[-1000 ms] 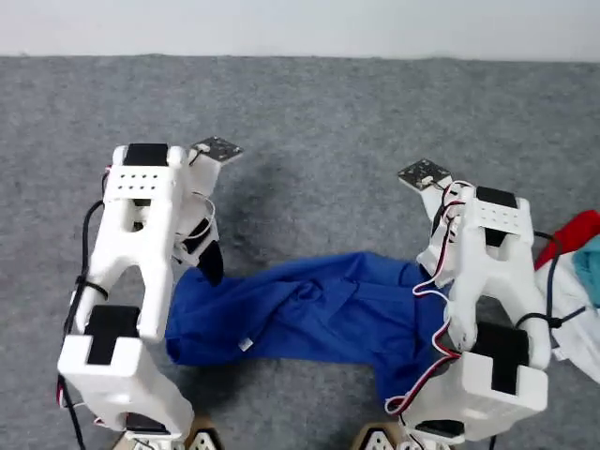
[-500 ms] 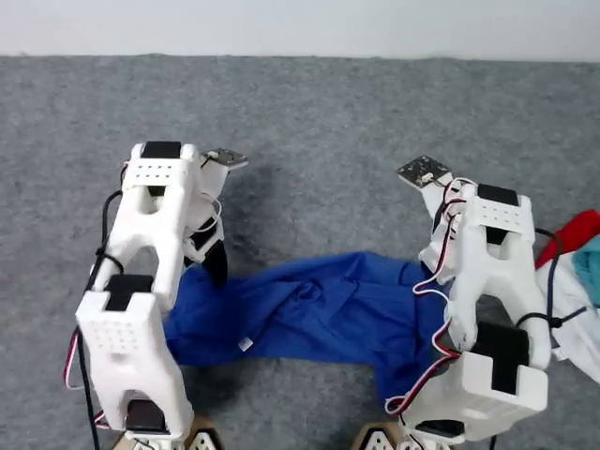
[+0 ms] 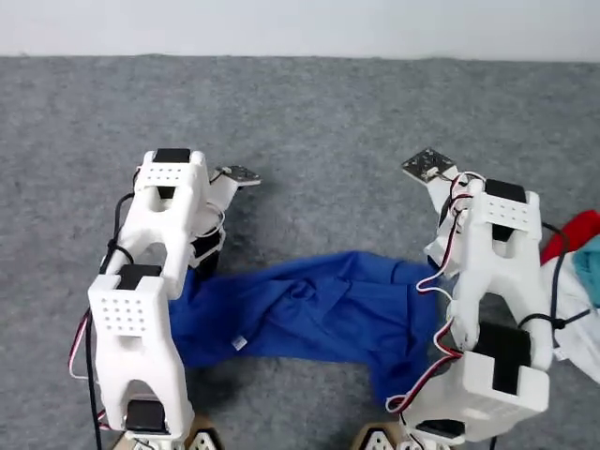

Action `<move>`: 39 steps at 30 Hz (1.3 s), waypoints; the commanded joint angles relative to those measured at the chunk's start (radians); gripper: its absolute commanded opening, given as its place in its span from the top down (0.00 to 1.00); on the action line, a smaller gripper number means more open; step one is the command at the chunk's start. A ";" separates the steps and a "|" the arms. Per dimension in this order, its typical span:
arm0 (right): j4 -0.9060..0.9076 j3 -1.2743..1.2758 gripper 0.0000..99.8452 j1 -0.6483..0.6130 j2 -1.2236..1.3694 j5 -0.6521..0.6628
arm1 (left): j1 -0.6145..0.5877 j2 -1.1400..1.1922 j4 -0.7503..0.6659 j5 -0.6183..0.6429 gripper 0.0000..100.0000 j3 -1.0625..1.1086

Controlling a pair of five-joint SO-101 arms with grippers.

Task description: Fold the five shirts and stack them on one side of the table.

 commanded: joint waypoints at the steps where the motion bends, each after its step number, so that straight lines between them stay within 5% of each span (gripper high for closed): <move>1: -0.001 -0.048 0.99 -0.019 -0.007 0.009 | 0.009 -0.008 0.026 -0.011 0.99 -0.041; 9: -0.002 -0.049 0.98 -0.018 -0.016 -0.003 | -0.087 0.005 0.015 -0.009 0.99 -0.249; 19: 0.012 -0.049 0.73 -0.197 -0.015 -0.256 | -0.153 0.075 0.026 0.046 0.98 -0.308; 29: 0.010 -0.043 0.90 -0.289 -0.005 -0.347 | -0.150 0.074 0.026 0.046 0.98 -0.309; 39: 0.007 0.066 0.88 -0.283 -0.005 -0.338 | -0.155 0.072 0.026 0.046 0.98 -0.309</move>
